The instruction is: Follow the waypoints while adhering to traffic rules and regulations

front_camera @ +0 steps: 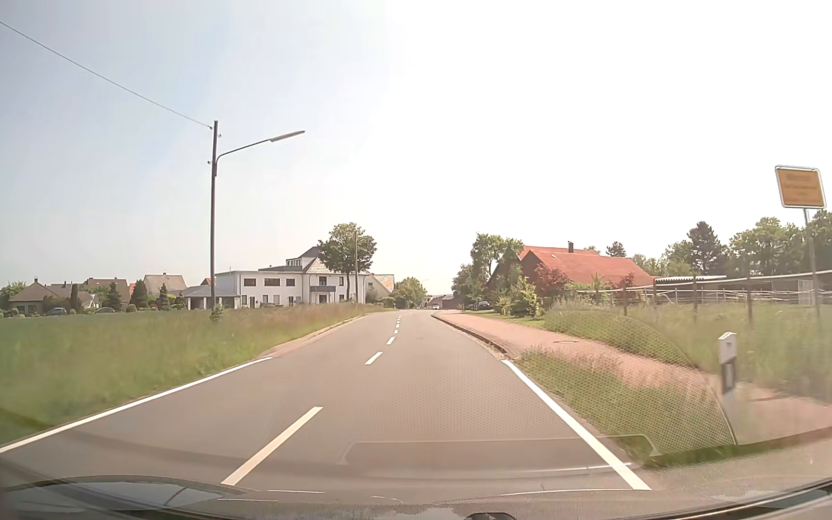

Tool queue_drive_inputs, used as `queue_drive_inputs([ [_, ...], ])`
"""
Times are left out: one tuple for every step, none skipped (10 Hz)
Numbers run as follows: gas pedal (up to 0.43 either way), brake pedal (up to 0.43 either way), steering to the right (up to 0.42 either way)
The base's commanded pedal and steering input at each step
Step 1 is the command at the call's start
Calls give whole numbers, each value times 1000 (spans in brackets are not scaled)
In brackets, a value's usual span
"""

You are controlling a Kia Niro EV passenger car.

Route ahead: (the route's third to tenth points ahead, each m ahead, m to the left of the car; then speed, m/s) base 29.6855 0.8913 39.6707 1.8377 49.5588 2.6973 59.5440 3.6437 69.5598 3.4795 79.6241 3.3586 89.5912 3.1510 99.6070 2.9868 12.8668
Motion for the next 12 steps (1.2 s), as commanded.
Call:
queue_drive_inputs([
  [138, 0, -17],
  [138, 0, -17],
  [150, 0, -17],
  [150, 0, -17],
  [150, 0, -17],
  [150, 0, -17],
  [130, 0, -17],
  [118, 0, -18],
  [118, 0, -17],
  [118, 0, -18],
  [118, 0, -18],
  [118, 0, -18],
])
